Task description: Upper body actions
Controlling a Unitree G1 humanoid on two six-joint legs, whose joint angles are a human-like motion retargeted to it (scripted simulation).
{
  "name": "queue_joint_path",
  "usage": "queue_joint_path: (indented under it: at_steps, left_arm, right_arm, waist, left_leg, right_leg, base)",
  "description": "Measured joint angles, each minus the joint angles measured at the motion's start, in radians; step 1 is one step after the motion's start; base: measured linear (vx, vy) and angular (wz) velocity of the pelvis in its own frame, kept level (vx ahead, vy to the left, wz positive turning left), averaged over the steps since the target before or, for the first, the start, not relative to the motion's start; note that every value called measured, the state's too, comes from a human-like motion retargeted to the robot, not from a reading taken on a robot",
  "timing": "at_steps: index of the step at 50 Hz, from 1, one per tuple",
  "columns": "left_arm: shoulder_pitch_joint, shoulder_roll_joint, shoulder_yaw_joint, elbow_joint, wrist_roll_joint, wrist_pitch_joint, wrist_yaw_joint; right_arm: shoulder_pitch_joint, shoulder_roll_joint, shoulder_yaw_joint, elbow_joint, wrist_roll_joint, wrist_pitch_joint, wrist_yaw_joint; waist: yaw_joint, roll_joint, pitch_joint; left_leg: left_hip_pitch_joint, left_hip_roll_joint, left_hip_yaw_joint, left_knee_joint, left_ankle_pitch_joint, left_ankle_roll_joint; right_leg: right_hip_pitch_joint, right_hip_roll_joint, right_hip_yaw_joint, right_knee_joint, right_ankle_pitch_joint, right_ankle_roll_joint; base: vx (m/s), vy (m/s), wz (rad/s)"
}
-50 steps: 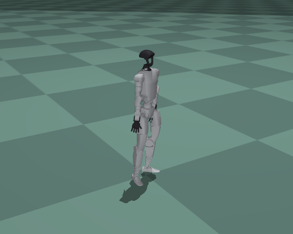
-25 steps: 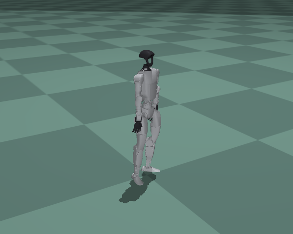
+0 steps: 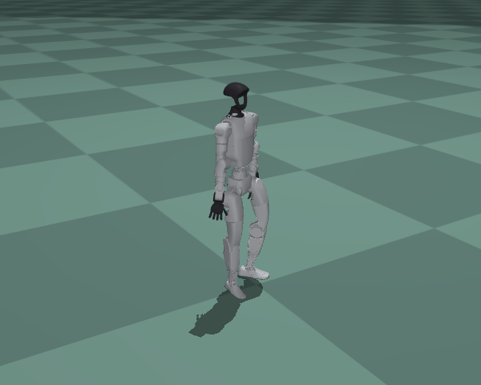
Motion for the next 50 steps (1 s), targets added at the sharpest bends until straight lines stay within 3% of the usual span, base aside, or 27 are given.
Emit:
queue_joint_path:
  at_steps: [3,11,21,27,33,43,50]
  left_arm:
    - [0.006,-0.018,0.017,-0.010,-0.043,-0.025,0.024]
    - [0.010,-0.014,0.038,-0.014,-0.093,-0.069,-0.074]
    - [0.064,-0.010,0.062,0.036,-0.072,-0.071,-0.094]
    - [0.138,-0.009,0.092,0.128,-0.062,-0.024,-0.091]
    - [0.135,-0.002,0.093,0.084,-0.057,-0.007,-0.096]
    - [0.043,-0.010,0.028,-0.040,-0.073,-0.055,-0.068]
    - [0.013,-0.018,-0.028,-0.096,-0.034,-0.078,-0.084]
  right_arm:
    - [-0.009,-0.019,-0.009,0.016,0.012,0.010,-0.021]
    - [0.007,-0.032,-0.034,0.024,0.087,0.009,-0.048]
    - [-0.041,-0.010,0.015,-0.007,-0.001,0.029,-0.023]
    - [-0.019,0.010,0.053,-0.089,-0.021,0.000,0.030]
    - [0.000,0.020,0.025,-0.076,0.022,0.002,0.030]
    - [0.045,-0.027,-0.040,0.038,0.005,0.040,-0.035]
    - [0.068,-0.050,-0.080,0.055,0.011,0.043,-0.064]
  waist:
    - [0.020,0.014,0.018]
    - [0.137,0.037,0.121]
    - [0.324,-0.001,0.276]
    - [0.236,0.024,0.216]
    - [0.180,0.053,0.178]
    - [0.080,0.066,0.062]
    - [0.022,0.070,-0.002]
  left_leg:
    - [-0.086,-0.036,-0.095,0.019,0.014,-0.031]
    - [-0.298,-0.086,-0.116,-0.183,0.022,-0.084]
    - [-0.536,0.027,-0.078,-0.183,0.026,-0.080]
    - [-0.569,0.058,-0.049,-0.199,0.025,-0.080]
    - [-0.471,0.039,-0.077,-0.151,0.039,-0.090]
    - [-0.272,0.009,-0.110,0.110,0.102,-0.071]
    - [-0.095,-0.014,-0.120,0.081,0.212,-0.086]
  right_leg:
    - [0.005,0.014,0.007,-0.002,0.006,-0.008]
    - [0.069,0.017,-0.013,0.007,0.012,0.000]
    - [0.086,-0.115,0.097,0.041,0.036,-0.006]
    - [0.073,-0.112,0.131,0.051,0.024,-0.034]
    - [0.075,-0.090,0.122,0.051,0.009,-0.034]
    - [0.041,-0.090,0.048,0.044,-0.016,-0.017]
    - [0.018,-0.079,0.010,0.033,-0.026,-0.003]
  base:
    - [-0.13,-0.07,-0.39]
    - [-0.10,-0.03,-0.38]
    - [-0.11,0.00,-0.85]
    - [0.08,0.08,-0.04]
    - [0.03,0.03,0.28]
    - [0.07,0.06,0.72]
    - [0.10,0.07,0.50]
